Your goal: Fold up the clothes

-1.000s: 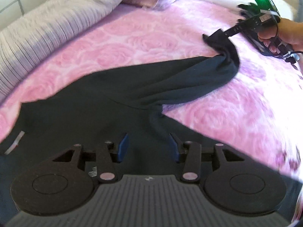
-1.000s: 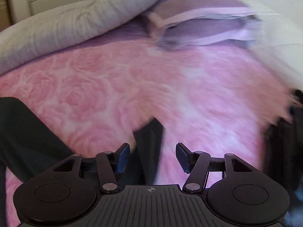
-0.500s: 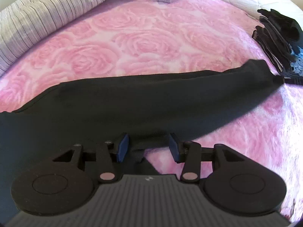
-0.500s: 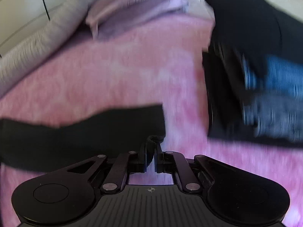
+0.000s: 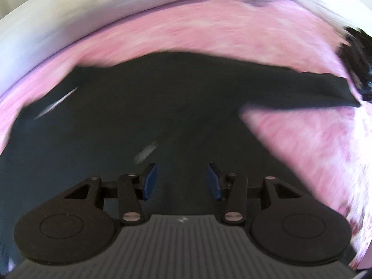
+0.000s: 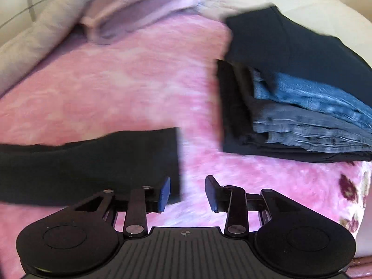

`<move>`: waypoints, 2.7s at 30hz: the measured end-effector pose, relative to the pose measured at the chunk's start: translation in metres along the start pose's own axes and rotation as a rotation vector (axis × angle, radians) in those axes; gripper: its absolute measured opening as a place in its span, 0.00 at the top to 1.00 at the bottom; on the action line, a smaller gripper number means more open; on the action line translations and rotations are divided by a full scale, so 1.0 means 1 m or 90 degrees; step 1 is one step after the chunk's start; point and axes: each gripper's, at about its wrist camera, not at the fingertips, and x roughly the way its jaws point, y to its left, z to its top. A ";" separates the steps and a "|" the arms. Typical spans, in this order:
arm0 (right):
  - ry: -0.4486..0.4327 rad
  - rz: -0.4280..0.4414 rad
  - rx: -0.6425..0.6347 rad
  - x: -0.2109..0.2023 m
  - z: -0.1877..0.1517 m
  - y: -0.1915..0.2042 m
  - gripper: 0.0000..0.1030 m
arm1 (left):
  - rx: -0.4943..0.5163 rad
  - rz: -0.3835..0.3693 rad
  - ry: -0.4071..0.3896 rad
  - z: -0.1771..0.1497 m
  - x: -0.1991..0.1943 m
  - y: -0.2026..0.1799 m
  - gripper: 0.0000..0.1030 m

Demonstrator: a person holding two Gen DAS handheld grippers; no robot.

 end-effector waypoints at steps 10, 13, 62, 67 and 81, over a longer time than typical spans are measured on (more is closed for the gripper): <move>0.039 0.243 -0.225 -0.084 -0.077 0.192 0.58 | -0.082 0.221 0.056 -0.181 -0.127 0.186 0.50; 0.027 0.287 -0.274 -0.117 -0.113 0.264 0.58 | -0.031 0.308 0.080 -0.236 -0.155 0.249 0.49; 0.184 0.271 -0.306 -0.126 -0.230 0.090 0.55 | -0.171 0.155 0.111 -0.377 -0.158 0.058 0.70; 0.126 0.319 -0.246 -0.119 -0.225 0.072 0.55 | -0.215 0.112 0.076 -0.386 -0.171 0.080 0.70; -0.041 0.355 -0.219 -0.108 -0.267 0.073 0.90 | -0.382 -0.110 -0.106 -0.437 -0.177 0.100 0.61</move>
